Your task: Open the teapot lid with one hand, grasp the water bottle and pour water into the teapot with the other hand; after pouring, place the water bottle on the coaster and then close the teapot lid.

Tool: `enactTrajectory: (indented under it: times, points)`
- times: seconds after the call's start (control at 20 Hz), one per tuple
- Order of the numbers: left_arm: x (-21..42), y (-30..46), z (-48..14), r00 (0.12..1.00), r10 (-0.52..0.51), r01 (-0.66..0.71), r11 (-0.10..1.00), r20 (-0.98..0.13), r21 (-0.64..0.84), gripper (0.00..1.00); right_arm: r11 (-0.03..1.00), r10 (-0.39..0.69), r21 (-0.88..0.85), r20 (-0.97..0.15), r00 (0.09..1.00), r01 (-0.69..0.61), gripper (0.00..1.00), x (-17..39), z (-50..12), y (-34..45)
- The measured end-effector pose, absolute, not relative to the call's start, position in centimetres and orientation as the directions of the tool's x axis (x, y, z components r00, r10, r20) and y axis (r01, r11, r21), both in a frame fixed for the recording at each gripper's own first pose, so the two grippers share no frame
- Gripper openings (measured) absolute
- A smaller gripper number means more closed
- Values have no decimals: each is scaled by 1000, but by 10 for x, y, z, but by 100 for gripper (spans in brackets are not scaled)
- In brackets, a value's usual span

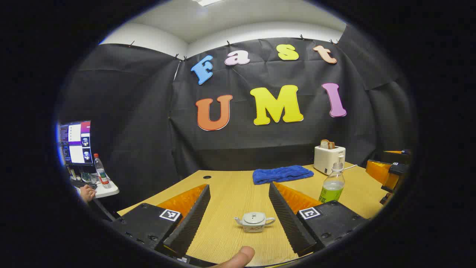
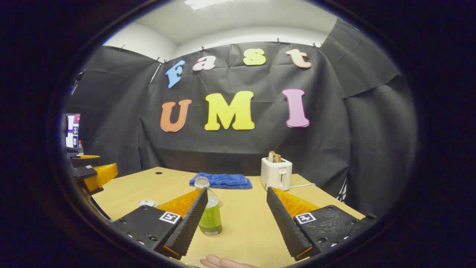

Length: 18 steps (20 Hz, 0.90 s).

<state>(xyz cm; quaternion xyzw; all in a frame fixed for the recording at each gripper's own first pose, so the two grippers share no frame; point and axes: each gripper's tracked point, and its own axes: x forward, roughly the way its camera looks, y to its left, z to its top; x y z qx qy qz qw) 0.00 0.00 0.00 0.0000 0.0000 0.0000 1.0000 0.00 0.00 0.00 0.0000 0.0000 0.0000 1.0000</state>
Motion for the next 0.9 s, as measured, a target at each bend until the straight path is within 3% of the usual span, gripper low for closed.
enactTrajectory:
  times: [0.3, 0.9]
  points:
    - [0, -7, -1, 1000, -5, 5, 1000, 1, 25, 96, 998, -55, -36, 21, 998, 56, 95, -13, 11, -23]
    - [2, -4, -8, 1000, -7, 6, 1000, -17, -4, 99, 997, -38, -66, 10, 999, 38, 95, -13, 6, -15]
